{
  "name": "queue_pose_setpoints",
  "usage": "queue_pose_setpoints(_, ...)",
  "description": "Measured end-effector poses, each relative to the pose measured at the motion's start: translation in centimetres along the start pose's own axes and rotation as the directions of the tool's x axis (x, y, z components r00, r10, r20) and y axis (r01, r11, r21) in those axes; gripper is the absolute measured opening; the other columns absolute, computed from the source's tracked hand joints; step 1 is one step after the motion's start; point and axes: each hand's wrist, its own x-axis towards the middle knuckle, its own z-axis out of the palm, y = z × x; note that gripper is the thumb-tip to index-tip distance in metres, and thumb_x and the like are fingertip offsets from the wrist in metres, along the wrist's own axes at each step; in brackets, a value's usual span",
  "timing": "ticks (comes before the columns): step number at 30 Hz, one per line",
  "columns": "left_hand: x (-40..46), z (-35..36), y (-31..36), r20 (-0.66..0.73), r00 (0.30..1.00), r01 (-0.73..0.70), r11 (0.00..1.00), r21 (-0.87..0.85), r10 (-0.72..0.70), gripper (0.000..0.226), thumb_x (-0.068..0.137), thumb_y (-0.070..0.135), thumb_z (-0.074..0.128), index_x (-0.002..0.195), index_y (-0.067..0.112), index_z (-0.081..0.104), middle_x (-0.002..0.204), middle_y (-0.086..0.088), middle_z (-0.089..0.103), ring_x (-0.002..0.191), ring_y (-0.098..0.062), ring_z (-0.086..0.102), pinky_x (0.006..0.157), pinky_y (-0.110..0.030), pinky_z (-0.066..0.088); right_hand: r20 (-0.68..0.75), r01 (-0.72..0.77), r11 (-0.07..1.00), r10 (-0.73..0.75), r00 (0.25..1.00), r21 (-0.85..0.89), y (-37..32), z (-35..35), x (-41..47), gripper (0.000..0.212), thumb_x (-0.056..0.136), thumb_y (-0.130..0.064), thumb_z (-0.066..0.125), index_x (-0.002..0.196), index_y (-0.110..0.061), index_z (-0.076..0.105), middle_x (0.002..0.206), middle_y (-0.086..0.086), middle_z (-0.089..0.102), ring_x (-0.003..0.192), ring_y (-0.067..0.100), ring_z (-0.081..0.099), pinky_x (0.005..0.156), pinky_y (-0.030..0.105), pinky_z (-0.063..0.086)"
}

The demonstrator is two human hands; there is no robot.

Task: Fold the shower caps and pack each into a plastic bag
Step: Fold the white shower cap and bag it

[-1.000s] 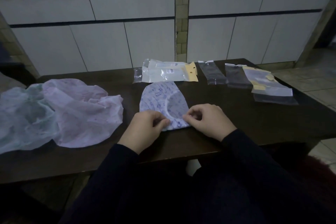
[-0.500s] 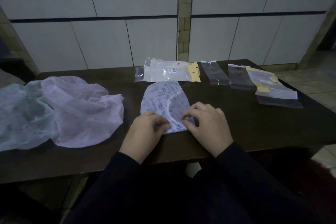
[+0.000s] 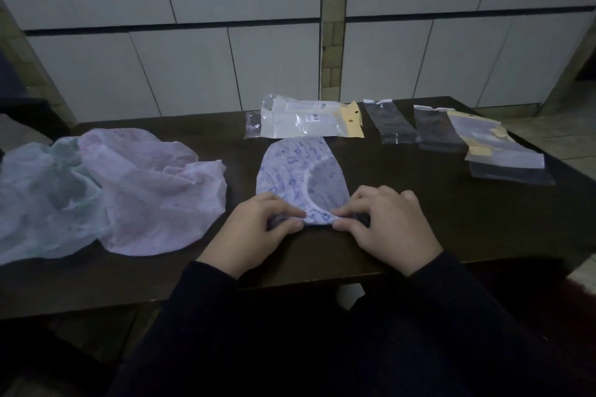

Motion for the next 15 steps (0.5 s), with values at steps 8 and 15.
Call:
queue_pose_setpoints(8,0.1,0.5,-0.3,-0.1,0.995,-0.003,1.0,0.031,0.006,0.017,0.091,0.036,0.059,0.091,0.027,0.073,0.084,0.016,0.06,0.081,0.001,0.056,0.073,-0.014,0.038,0.021,0.028,1.0,-0.028,0.999,-0.005,0.2,0.1,1.2,0.032,0.094,-0.054,0.04,0.098,-0.036,0.067,0.099,-0.02,0.061,0.099,0.008,0.044,0.084,0.034,0.029)
queue_pose_setpoints(15,1.3,0.9,0.3,-0.193,0.981,0.055,0.989,0.138,-0.027,0.019,0.095,0.029,0.054,0.08,0.024,0.064,0.065,0.014,0.052,0.061,0.001,0.049,0.061,-0.009,0.035,0.045,-0.02,1.0,0.02,0.999,0.013,-0.2,0.7,2.9,0.035,0.097,-0.051,0.034,0.09,-0.03,0.06,0.086,-0.008,0.062,0.089,0.013,0.051,0.088,0.036,0.032)
